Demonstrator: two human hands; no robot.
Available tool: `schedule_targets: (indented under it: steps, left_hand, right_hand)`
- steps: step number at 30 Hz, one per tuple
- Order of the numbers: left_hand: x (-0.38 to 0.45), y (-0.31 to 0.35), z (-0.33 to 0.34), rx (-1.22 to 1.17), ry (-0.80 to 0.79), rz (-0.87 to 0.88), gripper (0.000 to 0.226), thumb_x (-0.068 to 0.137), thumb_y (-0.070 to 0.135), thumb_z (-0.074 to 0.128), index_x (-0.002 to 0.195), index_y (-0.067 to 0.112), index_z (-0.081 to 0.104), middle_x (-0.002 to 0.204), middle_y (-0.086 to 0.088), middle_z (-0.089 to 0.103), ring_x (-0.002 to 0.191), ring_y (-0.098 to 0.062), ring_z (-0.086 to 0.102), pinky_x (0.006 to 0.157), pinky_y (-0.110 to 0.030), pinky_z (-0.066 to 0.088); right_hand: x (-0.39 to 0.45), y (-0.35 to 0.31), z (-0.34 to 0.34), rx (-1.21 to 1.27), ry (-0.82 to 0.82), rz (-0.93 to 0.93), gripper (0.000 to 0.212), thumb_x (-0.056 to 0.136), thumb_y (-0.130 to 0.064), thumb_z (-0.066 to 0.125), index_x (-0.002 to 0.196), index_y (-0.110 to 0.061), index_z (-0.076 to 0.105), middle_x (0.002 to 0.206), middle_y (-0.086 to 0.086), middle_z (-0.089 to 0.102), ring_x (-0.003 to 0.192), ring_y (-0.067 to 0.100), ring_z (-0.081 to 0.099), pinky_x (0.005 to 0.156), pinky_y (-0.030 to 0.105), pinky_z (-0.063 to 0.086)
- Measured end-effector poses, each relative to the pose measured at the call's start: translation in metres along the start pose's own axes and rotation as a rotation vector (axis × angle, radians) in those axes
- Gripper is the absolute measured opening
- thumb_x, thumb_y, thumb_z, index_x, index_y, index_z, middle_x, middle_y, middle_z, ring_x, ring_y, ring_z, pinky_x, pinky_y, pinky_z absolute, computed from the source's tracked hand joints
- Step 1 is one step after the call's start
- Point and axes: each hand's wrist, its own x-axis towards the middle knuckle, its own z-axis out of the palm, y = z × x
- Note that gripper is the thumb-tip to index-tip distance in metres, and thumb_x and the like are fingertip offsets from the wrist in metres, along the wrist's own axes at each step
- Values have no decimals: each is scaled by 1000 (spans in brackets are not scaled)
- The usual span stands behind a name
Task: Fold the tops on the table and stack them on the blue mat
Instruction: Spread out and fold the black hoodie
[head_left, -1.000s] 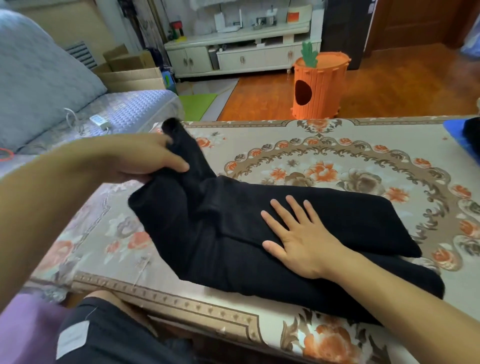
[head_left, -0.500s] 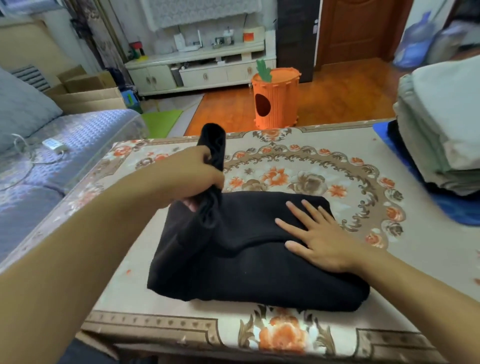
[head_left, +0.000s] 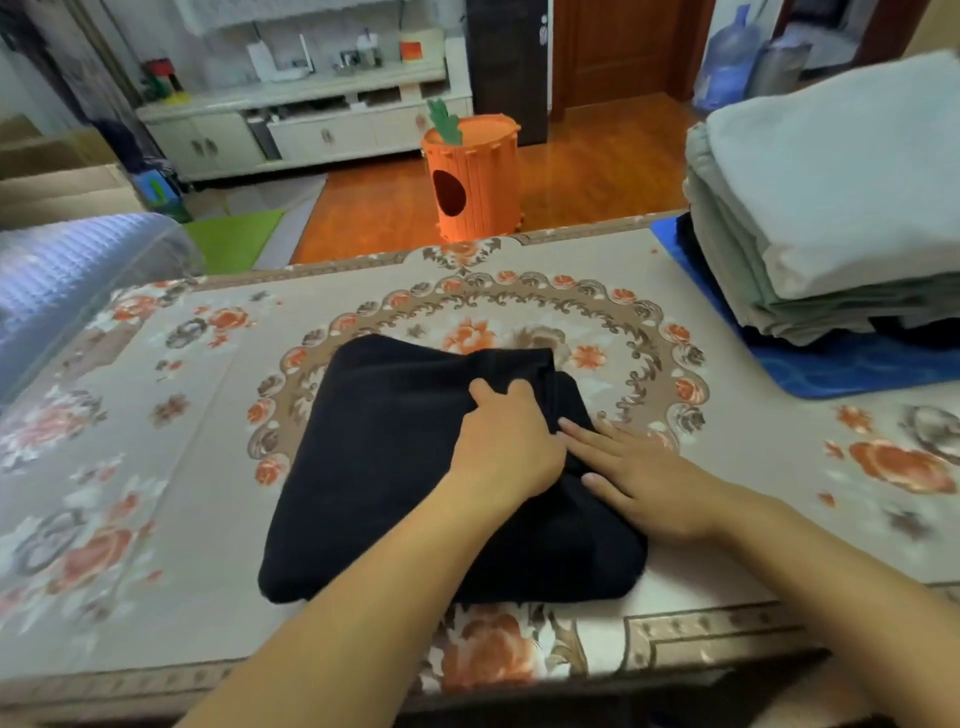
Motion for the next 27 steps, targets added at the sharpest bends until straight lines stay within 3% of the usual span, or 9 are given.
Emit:
schedule_targets:
  steps: [4,8,11,13,17,19,22,25,27]
  left_hand:
    - [4,14,-8,-84,129,70,37,97,27,58,127,13,43,145,-19,32,81,-31,50,63,-31,37]
    - [-4,9,22,64,111,98,51,101,35,51,142,11,32,160,-25,15,110,-43,58,77,-36,43]
    - [-14,-3,50,142,77,181,65,101,60,40,141,9,33,167,-22,-3,112,-42,59,73,-39,40]
    - [-20,-6,58,145,92,245,71,98,68,37,137,9,37,168,-19,-4,113,-38,56,74,-38,43]
    - [-25,-4,67,222,90,283,77,95,70,42,133,3,43,167,-24,3,120,-37,51,92,-42,47]
    - [-26,-5,70,275,93,291,84,95,71,39,136,-3,43,164,-29,12,122,-40,51,97,-42,45]
    - [-38,-13,52,274,-13,417,90,93,72,30,150,2,35,156,-22,34,125,-35,45,105,-43,40]
    - [-63,-35,0,18,-305,557,67,98,64,41,148,19,48,152,-1,47,133,-21,43,114,-36,36]
    - [-67,-64,-47,-48,-132,617,38,101,45,50,126,22,67,136,4,62,125,-11,52,110,-30,40]
  right_hand:
    - [8,3,17,-49,69,-102,63,103,-57,12,160,-35,-5,168,-12,-6,155,18,-2,125,44,10]
    - [6,3,8,-17,17,-70,64,101,-60,9,160,-36,11,168,-8,7,155,16,0,126,40,4]
    - [-4,5,-39,77,-2,15,42,102,-27,47,142,-40,51,151,-9,49,143,14,38,115,25,28]
    - [-13,-6,-85,-6,143,212,36,100,-18,50,127,-38,65,130,-8,67,121,10,58,91,25,41]
    - [23,-75,-130,292,485,64,42,104,-41,43,145,-32,50,149,-14,49,134,4,40,112,31,31]
    - [70,-98,-120,223,351,-40,55,104,-54,32,156,-33,31,162,-10,28,150,11,19,123,40,16]
    - [116,-88,-70,29,125,93,68,99,-68,11,160,-37,3,169,-7,3,155,21,-1,125,49,0]
    - [121,-68,-36,-27,143,132,69,99,-67,8,160,-36,0,168,-5,7,154,23,5,125,48,1]
    - [119,-65,-34,-58,156,107,68,100,-64,10,160,-34,0,168,-4,8,154,23,7,125,47,1]
